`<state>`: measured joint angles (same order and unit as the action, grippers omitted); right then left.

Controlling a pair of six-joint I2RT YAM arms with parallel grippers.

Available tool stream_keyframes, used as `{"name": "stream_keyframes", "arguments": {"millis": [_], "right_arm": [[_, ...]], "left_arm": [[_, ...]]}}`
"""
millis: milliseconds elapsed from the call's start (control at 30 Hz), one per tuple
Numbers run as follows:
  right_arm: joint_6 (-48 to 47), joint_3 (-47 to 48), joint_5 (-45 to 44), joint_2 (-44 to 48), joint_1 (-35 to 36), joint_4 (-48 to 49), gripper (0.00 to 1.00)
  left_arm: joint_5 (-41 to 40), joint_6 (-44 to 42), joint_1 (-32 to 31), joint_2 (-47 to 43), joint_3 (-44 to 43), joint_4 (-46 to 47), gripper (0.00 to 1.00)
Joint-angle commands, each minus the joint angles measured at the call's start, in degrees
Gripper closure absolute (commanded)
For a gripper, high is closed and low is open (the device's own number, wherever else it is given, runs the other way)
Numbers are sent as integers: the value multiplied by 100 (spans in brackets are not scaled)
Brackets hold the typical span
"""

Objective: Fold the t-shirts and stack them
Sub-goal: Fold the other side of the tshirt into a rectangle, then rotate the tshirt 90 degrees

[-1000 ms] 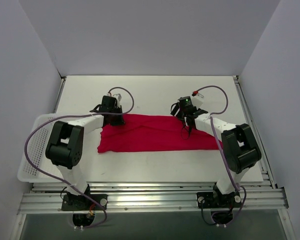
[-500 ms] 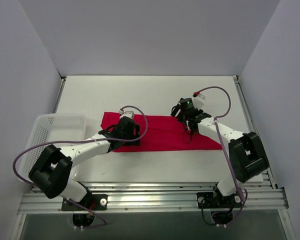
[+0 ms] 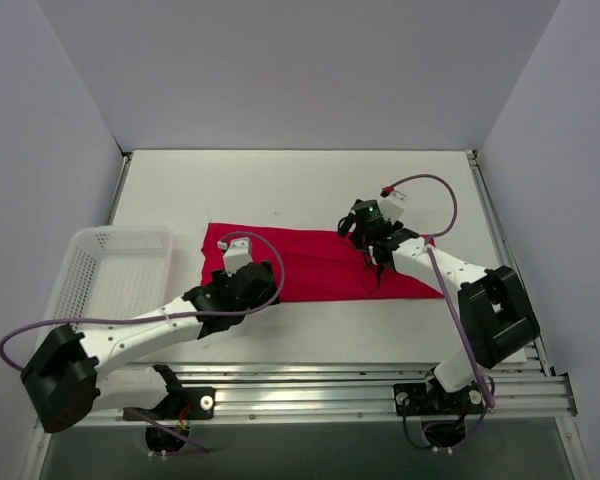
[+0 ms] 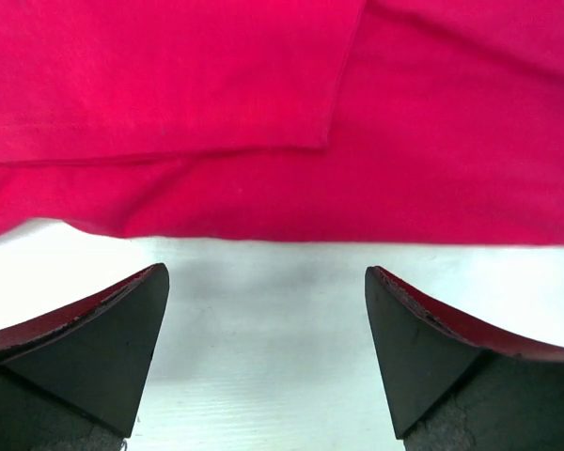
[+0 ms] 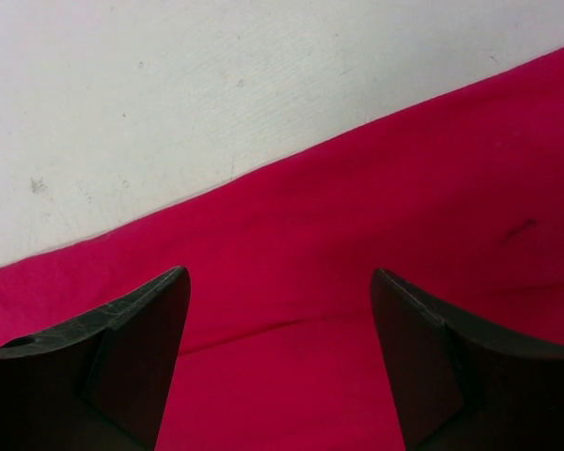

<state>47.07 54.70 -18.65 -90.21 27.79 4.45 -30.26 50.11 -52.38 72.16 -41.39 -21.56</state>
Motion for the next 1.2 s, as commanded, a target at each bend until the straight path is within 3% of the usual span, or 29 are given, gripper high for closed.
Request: {"name": "stream_keyframes", "arguments": {"millis": [0, 200, 333, 433, 467, 533, 567, 600, 667, 800, 867, 1033, 1167], "right_arm": [[-5, -187, -340, 460, 86, -181, 27], [-355, -232, -534, 839, 113, -374, 21], [-488, -100, -307, 533, -141, -279, 25], [-445, -91, 440, 15, -703, 2, 57], [-418, -117, 607, -109, -879, 38, 66], [-392, -161, 653, -407, -968, 223, 75], [-348, -196, 670, -514, -1029, 275, 87], [-330, -205, 705, -619, -1074, 354, 92], [-321, -179, 801, -988, -1170, 416, 100], [-295, -248, 986, -1306, -1355, 513, 100], [-269, -328, 995, -1297, -1355, 548, 100], [-242, -705, 1100, -1122, -1347, 557, 100], [-181, -1082, 1477, -867, -1294, 654, 100]], "left_arm": [[-647, 315, 148, -702, 383, 387, 6], [-270, 657, 667, -1213, 860, 689, 6], [-305, 1080, 694, -1327, 1281, 986, 4], [-357, 1238, 712, -1205, 1423, 1128, 0], [-401, 1247, 729, -1117, 1440, 1206, 5], [-376, 1238, 817, -1003, 1449, 1286, 10], [-306, 1195, 922, -863, 1458, 1443, 10], [-253, 1168, 983, -792, 1493, 1531, 11], [-104, 1063, 1133, -512, 1537, 1925, 19], [309, 896, 1563, 69, 1572, 2568, 35], [415, 834, 1704, 446, 1546, 2840, 53], [854, 685, 2169, 1229, 1388, 3333, 77], [1205, 500, 2634, 1861, 1028, 3510, 90]]}}
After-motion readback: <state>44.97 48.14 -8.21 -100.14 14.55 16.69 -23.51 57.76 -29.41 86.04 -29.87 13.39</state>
